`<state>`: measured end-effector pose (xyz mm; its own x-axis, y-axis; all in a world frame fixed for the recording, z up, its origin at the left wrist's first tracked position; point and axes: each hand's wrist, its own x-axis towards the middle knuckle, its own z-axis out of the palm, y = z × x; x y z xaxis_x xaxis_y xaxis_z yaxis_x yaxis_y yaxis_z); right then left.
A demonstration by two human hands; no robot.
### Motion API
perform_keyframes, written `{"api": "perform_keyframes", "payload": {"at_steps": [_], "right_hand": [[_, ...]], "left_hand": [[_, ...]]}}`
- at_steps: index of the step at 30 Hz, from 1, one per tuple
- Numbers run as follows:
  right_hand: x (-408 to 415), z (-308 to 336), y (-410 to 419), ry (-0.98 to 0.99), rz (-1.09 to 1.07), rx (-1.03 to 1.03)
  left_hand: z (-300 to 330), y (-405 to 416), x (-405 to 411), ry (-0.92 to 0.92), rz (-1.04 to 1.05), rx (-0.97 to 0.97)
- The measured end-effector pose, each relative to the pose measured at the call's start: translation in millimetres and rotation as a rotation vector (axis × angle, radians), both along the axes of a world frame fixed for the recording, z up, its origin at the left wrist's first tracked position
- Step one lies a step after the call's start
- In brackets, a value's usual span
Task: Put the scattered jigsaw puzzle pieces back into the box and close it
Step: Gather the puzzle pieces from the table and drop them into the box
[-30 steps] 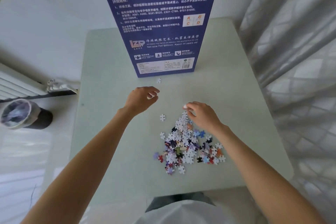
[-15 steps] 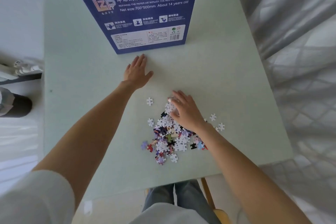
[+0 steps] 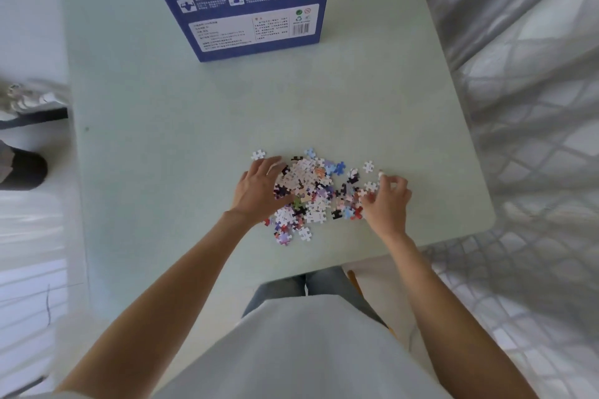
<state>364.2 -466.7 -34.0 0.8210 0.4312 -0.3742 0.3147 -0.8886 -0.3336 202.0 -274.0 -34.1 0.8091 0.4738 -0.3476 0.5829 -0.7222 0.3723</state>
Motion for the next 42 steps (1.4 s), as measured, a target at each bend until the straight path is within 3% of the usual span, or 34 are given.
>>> {"api": "perform_keyframes", "payload": {"at_steps": [11,15,21,28,35,42], "right_hand": [[-53,12,77,0.193,0.390,0.184],[-34,14,86,-0.002,0.655,0.003],[-26,9,118,-0.007,0.968,-0.269],[-30,10,104,-0.004,0.844,-0.042],[-35,11,94,0.035,0.721,0.007],[-33,13,89,0.066,0.620,-0.018]], "left_hand": [[-1,-7,-23,-0.029,0.039,0.008],[-4,-9,-30,0.039,0.101,-0.017],[-5,-14,-23,0.018,0.132,-0.048],[-3,-11,-20,-0.050,0.190,-0.137],[1,-19,-13,-0.029,0.186,-0.199],[1,-22,-3,0.024,0.143,-0.086]]}}
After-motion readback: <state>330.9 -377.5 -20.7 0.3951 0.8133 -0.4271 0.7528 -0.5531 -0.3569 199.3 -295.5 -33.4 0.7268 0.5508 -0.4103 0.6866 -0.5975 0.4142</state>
